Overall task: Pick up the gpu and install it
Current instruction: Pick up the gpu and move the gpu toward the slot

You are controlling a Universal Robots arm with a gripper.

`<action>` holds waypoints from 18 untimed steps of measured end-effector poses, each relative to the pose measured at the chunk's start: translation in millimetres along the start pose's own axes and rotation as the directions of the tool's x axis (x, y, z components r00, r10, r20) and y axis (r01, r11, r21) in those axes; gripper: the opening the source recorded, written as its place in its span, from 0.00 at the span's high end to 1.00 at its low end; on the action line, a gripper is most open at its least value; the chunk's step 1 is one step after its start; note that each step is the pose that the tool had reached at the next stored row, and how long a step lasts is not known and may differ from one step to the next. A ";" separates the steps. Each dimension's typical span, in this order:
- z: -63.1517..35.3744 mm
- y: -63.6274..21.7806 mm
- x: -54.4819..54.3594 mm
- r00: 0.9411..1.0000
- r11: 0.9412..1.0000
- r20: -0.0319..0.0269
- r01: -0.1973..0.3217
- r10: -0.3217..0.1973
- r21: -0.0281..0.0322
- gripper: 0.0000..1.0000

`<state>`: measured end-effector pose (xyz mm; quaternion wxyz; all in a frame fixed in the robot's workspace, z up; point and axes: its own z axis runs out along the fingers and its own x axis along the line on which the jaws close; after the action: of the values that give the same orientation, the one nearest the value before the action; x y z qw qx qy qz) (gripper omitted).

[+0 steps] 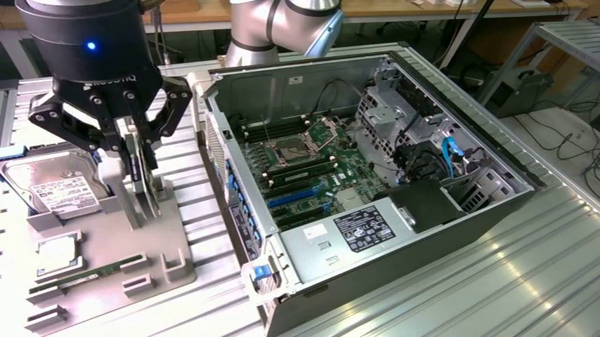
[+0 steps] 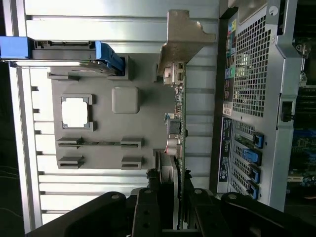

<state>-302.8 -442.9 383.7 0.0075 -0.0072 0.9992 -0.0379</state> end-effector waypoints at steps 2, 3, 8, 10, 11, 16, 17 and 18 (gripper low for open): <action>-4.4 -0.3 -0.1 1.000 1.000 0.000 0.000 0.000 0.000 0.73; -6.3 -0.5 -0.1 1.000 1.000 0.000 0.000 0.000 0.000 0.73; -13.6 -1.0 -0.2 1.000 1.000 0.000 0.000 0.000 0.000 0.73; -15.8 -1.2 -0.2 1.000 1.000 0.000 0.000 0.000 0.000 0.73; -16.9 -1.3 -0.2 1.000 1.000 0.000 0.000 0.000 0.000 0.73; -22.6 -1.7 -0.3 1.000 1.000 0.000 0.000 0.000 0.000 0.73; -23.7 -1.8 -0.4 1.000 1.000 0.000 0.000 0.000 0.000 0.73; -24.9 -1.9 -0.4 1.000 1.000 0.000 0.000 0.000 0.000 0.73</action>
<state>-302.8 -442.9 408.7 0.0075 -0.0072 0.9992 -0.0381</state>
